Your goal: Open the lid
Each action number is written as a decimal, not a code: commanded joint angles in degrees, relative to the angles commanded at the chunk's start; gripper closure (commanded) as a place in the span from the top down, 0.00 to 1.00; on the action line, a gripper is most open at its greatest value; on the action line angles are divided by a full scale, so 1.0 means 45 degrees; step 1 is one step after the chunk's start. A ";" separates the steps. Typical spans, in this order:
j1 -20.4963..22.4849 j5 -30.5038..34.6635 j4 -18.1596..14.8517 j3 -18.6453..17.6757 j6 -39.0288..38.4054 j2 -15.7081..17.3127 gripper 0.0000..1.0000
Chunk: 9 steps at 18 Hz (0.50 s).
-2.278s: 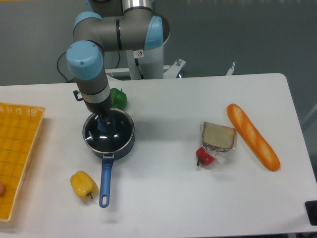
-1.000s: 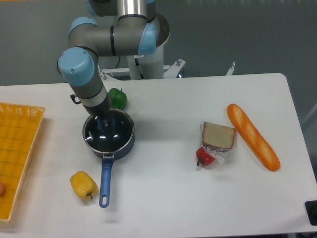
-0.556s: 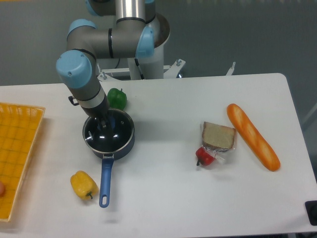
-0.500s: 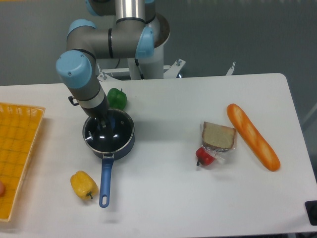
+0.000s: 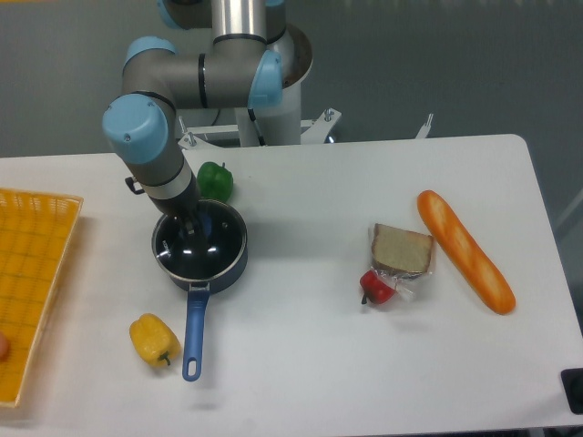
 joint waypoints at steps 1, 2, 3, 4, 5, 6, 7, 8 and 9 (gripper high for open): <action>0.0000 -0.0019 0.0000 0.0019 -0.0039 -0.0039 0.96; 0.0000 -0.0020 0.0000 0.0019 -0.0059 -0.0020 0.93; 0.0000 -0.0020 0.0019 0.0019 -0.0059 -0.0039 0.93; 0.0000 -0.0020 0.0039 0.0019 -0.0059 -0.0020 0.93; -0.0039 -0.0020 0.0039 0.0019 -0.0059 -0.0039 0.92; -0.0058 -0.0020 0.0039 0.0019 -0.0059 -0.0039 0.90; -0.0059 -0.0020 0.0039 0.0019 -0.0078 -0.0039 0.87; -0.0059 -0.0020 0.0039 0.0019 -0.0078 -0.0039 0.85; -0.0059 -0.0020 0.0039 0.0019 -0.0059 -0.0039 0.85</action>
